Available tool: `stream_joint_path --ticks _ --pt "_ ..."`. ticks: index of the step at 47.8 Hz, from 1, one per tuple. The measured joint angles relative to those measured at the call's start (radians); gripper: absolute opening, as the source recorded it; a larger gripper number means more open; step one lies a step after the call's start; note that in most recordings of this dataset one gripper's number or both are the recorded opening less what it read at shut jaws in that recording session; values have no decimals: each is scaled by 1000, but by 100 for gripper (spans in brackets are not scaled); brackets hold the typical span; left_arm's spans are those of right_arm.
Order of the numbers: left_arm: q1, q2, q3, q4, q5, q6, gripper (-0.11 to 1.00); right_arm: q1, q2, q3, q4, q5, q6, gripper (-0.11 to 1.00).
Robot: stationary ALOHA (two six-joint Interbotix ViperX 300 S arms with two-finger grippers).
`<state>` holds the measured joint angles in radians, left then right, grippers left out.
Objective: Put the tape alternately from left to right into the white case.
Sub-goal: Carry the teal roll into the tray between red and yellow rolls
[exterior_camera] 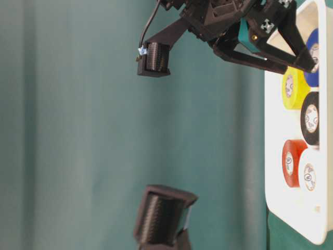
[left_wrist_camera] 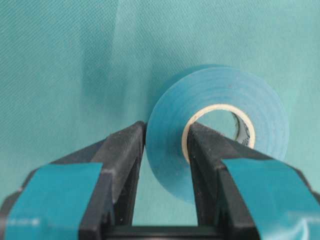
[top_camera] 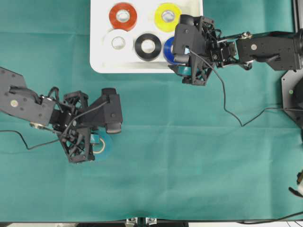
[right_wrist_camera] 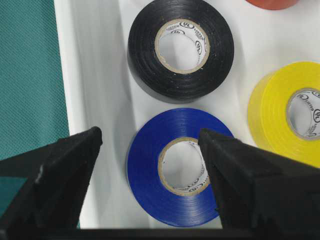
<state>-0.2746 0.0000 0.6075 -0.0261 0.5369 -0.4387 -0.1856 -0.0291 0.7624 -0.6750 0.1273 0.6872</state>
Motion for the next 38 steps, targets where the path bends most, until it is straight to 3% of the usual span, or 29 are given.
stream_joint_path --ticks 21,38 --pt "0 -81 -3 3 63 11 -3 6 0 0 0 0 0 84" --pt "103 -107 -5 5 63 143 -3 37 -14 -8 0 2 0 84"
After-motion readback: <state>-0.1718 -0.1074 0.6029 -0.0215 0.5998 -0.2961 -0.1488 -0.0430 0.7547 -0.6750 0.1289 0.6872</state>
